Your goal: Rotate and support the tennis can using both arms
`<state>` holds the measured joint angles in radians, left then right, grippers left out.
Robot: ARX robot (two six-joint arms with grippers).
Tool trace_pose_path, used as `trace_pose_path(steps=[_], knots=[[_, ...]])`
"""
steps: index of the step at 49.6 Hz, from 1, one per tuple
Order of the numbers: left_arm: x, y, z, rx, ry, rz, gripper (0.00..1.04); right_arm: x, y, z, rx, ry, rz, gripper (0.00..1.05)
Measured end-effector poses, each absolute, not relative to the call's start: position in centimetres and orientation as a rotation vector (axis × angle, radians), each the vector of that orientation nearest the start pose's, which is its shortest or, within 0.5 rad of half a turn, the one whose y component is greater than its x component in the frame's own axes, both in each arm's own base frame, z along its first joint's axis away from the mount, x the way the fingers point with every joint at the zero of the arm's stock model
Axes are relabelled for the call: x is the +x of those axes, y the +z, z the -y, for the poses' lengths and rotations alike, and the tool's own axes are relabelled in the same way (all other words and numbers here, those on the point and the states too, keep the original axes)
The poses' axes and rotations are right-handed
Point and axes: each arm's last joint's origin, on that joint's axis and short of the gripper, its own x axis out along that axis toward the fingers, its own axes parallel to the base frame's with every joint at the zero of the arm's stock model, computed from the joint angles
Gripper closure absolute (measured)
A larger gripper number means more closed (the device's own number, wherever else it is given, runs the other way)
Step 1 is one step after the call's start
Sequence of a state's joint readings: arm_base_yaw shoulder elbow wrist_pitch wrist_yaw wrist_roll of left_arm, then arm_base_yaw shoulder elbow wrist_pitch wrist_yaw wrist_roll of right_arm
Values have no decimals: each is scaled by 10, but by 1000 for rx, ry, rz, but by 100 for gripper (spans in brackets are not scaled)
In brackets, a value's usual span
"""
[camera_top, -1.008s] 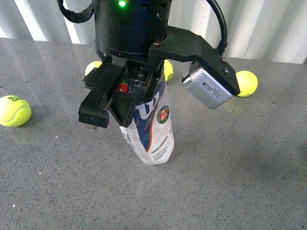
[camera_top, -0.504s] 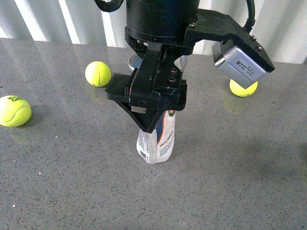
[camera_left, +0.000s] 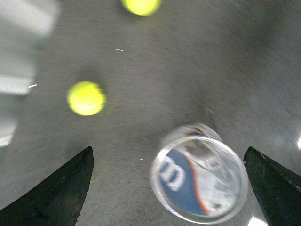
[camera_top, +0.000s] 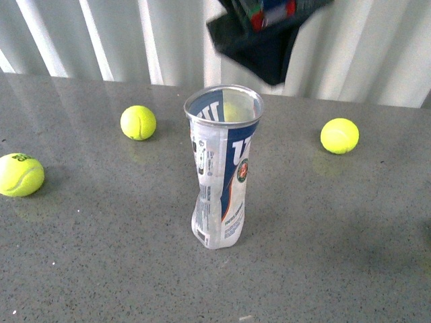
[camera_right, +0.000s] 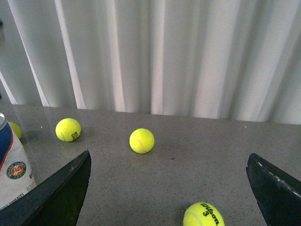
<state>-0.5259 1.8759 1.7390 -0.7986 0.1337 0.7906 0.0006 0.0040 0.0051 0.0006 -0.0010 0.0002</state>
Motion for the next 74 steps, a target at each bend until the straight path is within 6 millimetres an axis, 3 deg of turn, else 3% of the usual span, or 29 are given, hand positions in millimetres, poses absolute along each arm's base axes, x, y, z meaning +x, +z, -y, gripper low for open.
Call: trace_pose_path(steps=[2, 9, 17, 21, 27, 32, 35, 39, 58, 74], knots=[[351, 318, 193, 759, -806, -608, 7, 98, 165, 0, 0, 2, 2, 7], [348, 339, 173, 519, -639, -594, 7, 98, 165, 0, 0, 1, 2, 7], [349, 327, 174, 432, -580, -640, 8, 98, 165, 0, 0, 2, 2, 7], [341, 311, 163, 297, -191, -352, 25, 98, 165, 0, 0, 2, 2, 7], [299, 291, 111, 43, -23, -4, 52, 98, 165, 0, 0, -2, 2, 7], [272, 272, 81, 3, 6, 43, 70, 98, 165, 0, 0, 3, 2, 7], [256, 250, 65, 7, 13, 14, 84, 98, 165, 0, 0, 3, 2, 7], [240, 230, 56, 11, -12, -16, 100, 98, 165, 0, 0, 2, 2, 7], [176, 192, 18, -1, -10, -4, 101, 98, 165, 0, 0, 2, 2, 7], [150, 179, 1, -2, -2, -7, 101, 98, 165, 0, 0, 2, 2, 7]])
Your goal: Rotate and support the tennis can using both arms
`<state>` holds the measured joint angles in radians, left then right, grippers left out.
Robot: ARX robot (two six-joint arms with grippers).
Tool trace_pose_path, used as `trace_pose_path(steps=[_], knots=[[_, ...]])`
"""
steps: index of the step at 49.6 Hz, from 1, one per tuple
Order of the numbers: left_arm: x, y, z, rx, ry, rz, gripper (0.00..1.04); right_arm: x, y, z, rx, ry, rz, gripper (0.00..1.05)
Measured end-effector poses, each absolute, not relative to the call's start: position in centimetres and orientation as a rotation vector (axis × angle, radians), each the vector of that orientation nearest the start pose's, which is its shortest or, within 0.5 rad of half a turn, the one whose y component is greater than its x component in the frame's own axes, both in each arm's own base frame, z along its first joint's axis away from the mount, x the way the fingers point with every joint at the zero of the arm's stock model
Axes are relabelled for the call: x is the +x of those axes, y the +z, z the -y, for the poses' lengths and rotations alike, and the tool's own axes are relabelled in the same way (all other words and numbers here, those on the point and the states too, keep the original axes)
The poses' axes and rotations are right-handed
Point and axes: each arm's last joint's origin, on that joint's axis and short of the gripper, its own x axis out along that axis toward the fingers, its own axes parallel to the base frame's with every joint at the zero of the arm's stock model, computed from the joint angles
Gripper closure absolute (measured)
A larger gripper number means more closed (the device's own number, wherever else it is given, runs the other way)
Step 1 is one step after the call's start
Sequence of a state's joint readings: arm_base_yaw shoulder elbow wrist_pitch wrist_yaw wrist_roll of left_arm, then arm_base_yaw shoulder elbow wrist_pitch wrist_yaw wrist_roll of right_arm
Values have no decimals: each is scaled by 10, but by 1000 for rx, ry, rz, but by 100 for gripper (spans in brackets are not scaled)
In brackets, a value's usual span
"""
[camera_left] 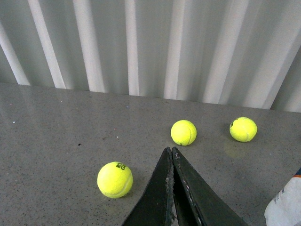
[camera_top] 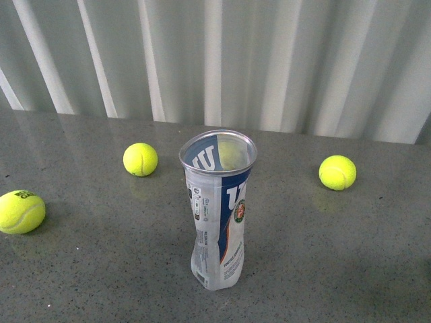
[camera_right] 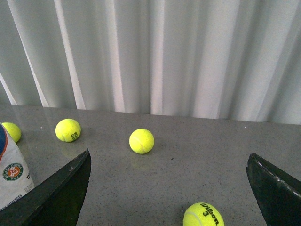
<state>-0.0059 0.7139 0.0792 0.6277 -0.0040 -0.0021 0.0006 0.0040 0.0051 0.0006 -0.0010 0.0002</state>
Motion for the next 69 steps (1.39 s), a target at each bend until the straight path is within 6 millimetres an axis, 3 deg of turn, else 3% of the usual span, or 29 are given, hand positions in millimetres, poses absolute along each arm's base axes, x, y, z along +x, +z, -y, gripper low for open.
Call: trace_pose_path(steps=[13, 69], knots=[[137, 170, 0, -2, 0, 4, 101, 98, 165, 0, 0, 2, 2, 7], [105, 174, 0, -2, -2, 23, 101, 98, 165, 0, 0, 2, 2, 7]])
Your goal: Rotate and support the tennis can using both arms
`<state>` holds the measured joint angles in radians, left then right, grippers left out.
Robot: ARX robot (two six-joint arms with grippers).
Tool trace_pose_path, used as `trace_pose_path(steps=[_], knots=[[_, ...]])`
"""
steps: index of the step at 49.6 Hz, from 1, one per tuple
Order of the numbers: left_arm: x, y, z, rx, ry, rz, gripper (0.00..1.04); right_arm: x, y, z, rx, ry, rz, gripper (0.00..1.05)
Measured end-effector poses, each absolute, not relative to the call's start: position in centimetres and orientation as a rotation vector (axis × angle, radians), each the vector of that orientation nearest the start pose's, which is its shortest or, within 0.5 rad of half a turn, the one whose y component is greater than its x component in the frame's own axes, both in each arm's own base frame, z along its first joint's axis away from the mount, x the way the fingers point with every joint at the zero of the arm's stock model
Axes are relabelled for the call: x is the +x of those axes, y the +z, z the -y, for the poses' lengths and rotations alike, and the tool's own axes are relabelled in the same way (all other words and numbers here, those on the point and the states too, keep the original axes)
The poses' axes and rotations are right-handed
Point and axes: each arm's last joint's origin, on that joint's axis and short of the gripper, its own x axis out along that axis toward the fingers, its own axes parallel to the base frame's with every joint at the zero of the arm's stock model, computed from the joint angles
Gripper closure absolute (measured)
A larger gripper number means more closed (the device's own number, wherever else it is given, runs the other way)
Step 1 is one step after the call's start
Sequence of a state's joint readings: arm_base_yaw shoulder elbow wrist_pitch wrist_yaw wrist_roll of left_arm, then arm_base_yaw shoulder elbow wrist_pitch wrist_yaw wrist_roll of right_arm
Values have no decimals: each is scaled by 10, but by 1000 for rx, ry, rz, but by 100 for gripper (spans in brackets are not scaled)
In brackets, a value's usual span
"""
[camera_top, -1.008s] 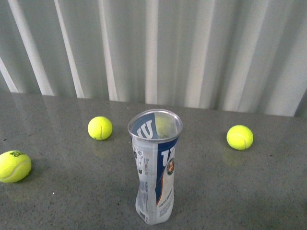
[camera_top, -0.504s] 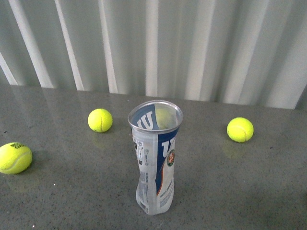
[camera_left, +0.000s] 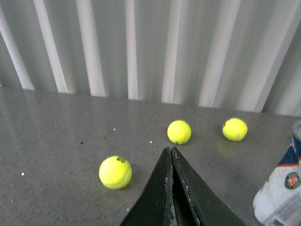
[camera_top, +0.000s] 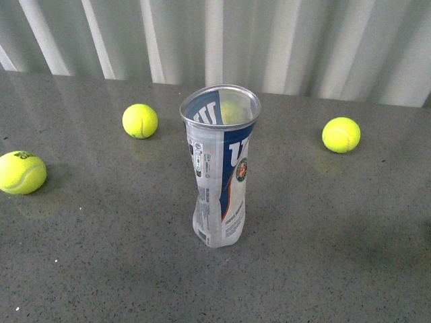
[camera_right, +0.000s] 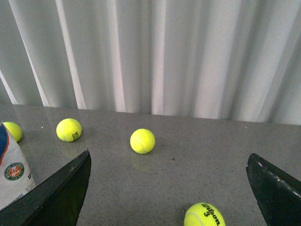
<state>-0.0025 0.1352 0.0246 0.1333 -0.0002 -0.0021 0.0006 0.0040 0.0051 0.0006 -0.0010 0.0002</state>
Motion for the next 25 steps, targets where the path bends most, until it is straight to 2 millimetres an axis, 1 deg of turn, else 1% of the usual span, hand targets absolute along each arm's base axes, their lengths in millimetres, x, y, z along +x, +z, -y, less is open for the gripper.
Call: trace_pose_path(steps=[4, 7, 17, 21, 25], knots=[[99, 170, 0, -2, -3, -7, 101, 98, 165, 0, 0, 2, 2, 7], [97, 172, 0, -2, -3, 21, 101, 98, 165, 0, 0, 2, 2, 7], [96, 172, 0, -3, -3, 22, 100, 98, 165, 0, 0, 2, 2, 7], [96, 172, 0, -3, -2, 22, 81, 98, 165, 0, 0, 2, 2, 7], [96, 172, 0, -3, -2, 22, 69, 98, 165, 0, 0, 2, 2, 7]])
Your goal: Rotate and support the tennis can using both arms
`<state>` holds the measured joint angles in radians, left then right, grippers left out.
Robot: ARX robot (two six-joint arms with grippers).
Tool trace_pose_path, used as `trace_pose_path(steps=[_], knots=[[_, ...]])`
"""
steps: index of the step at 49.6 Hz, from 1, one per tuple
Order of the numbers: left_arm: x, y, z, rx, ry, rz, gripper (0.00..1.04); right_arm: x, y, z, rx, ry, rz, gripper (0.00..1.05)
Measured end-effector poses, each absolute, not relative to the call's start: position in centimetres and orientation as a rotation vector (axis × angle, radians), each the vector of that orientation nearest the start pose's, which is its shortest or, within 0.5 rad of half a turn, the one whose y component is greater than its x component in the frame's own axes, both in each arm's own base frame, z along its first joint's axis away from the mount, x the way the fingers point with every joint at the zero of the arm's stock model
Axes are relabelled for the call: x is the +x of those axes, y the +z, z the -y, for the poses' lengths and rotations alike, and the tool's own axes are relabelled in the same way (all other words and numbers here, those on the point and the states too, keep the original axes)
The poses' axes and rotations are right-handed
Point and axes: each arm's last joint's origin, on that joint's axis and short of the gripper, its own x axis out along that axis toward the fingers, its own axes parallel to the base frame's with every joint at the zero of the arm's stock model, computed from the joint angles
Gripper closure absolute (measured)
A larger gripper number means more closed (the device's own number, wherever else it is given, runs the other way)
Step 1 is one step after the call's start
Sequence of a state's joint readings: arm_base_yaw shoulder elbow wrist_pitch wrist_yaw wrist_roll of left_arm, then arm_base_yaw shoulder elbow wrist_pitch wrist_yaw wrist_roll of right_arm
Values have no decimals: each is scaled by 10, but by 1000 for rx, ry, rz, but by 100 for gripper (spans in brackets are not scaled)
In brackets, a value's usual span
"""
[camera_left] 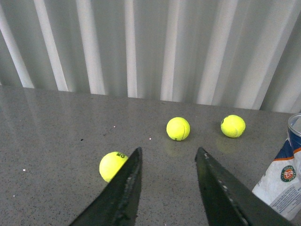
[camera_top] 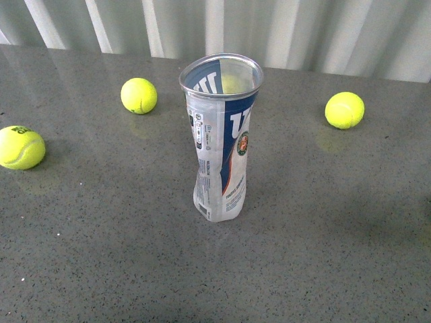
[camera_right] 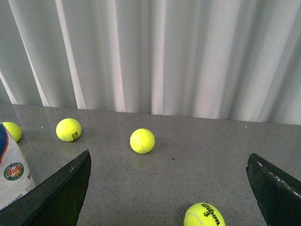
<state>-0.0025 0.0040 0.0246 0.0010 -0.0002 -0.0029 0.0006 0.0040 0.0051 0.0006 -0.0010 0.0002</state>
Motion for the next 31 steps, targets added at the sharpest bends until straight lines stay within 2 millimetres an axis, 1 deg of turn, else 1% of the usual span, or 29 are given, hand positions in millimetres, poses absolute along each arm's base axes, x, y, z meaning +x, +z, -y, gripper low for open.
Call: trace_pose_path(steps=[2, 5, 7, 15, 16, 18, 31], knots=[[96, 172, 0, -3, -3, 22, 63, 98, 165, 0, 0, 2, 2, 7], [96, 172, 0, -3, -2, 22, 53, 98, 165, 0, 0, 2, 2, 7], [96, 172, 0, -3, -2, 22, 42, 98, 165, 0, 0, 2, 2, 7], [96, 172, 0, -3, -2, 22, 7, 98, 165, 0, 0, 2, 2, 7], [96, 172, 0, -2, -2, 22, 5, 98, 165, 0, 0, 2, 2, 7], [96, 172, 0, -3, -2, 22, 7, 98, 165, 0, 0, 2, 2, 7], [96, 172, 0, -3, -2, 22, 7, 98, 165, 0, 0, 2, 2, 7]])
